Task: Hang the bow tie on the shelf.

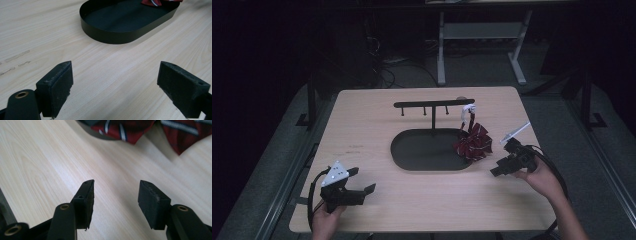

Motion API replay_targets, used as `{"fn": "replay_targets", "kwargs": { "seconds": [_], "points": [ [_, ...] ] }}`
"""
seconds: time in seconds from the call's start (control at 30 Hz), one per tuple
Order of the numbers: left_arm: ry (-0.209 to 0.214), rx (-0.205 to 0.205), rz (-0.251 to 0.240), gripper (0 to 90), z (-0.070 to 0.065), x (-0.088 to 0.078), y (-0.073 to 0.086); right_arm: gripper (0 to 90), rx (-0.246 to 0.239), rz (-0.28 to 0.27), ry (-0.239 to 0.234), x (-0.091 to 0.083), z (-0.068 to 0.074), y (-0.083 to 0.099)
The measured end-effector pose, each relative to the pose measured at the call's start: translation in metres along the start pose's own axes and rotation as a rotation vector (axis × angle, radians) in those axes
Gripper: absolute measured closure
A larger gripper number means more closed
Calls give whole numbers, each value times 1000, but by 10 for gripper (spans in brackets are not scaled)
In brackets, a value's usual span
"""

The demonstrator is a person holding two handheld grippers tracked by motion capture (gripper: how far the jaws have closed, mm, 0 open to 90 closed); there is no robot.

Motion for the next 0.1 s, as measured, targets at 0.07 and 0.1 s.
{"fn": "replay_targets", "kwargs": {
  "seconds": [0.07,0.1],
  "points": [
    [-1,0,1,131,1,0,0,459,2,-10,3,2,3,6],
    [-2,1,2,131,1,0,0,456,2,-22,3,3,4,10]
  ]
}}
Point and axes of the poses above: each handheld gripper's, and its own axes: x roughly forward along the jaws, y roughly out of its underside, z roughly to its left, the point moved 2 cm from there along x, roughly forward along the jaws, and after that the axes turned 10 degrees about z, right-handed, at the moved point
